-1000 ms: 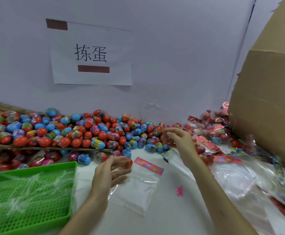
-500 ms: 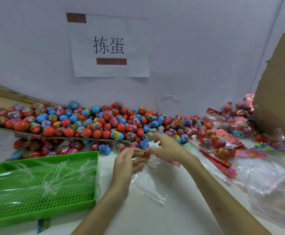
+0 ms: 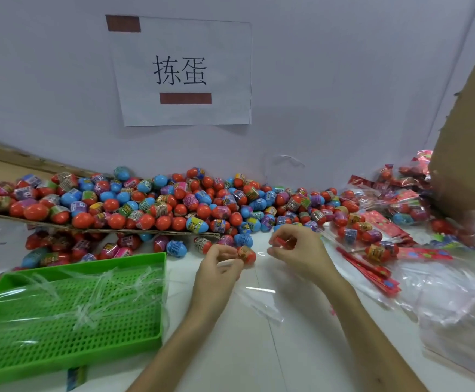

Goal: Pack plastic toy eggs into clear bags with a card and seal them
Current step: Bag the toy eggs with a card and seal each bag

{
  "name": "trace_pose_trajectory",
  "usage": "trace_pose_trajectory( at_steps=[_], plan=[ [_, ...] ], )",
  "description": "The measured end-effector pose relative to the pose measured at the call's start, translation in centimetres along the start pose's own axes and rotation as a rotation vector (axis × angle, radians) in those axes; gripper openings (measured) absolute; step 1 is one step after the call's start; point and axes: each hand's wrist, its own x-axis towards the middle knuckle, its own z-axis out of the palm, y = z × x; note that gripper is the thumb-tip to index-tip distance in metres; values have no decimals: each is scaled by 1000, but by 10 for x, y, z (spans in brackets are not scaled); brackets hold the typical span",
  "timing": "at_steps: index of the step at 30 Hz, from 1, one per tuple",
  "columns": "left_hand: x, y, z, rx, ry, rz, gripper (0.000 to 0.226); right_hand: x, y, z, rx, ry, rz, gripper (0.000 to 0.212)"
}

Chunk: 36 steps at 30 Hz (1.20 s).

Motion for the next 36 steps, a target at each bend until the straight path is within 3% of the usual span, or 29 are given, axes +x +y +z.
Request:
trace_pose_trajectory(
  at_steps=[5, 11, 14, 18, 20, 23, 25, 27, 31, 36],
  plan=[
    [3, 2, -3, -4, -96, -2, 37, -3, -4, -20, 260, -5, -43, 13],
    [3, 10, -10, -207, -269, -142, 24, -3, -12, -30, 417, 157, -6, 16],
    [1, 11, -12, -128, -356, -115, 16, -4, -16, -30, 399, 202, 7, 15],
    [0, 8, -11, -106, -275, -96, 14, -5, -18, -29, 382, 215, -13, 20],
    [1, 7, -11, -123, -237, -103, 12, -4, -18, -27, 348, 242, -22, 33],
    [4, 5, -9, -147, -167, -101, 17, -2, -20, -16, 103, 328, -28, 55],
    [4, 3, -8, -154, -123, -80, 28, -5, -25, -10, -1, 387, -87, 54],
    [4, 3, -7, -132, -64, -22, 32, -9, -33, -5, 95, 329, -170, 44],
    [5, 3, -8, -9, 23, 134, 39, -24, -53, 15, 268, -53, -154, 42],
    [-3, 9, -7, 143, 60, 300, 43, -34, -59, 31, 383, -72, -184, 26]
  ],
)
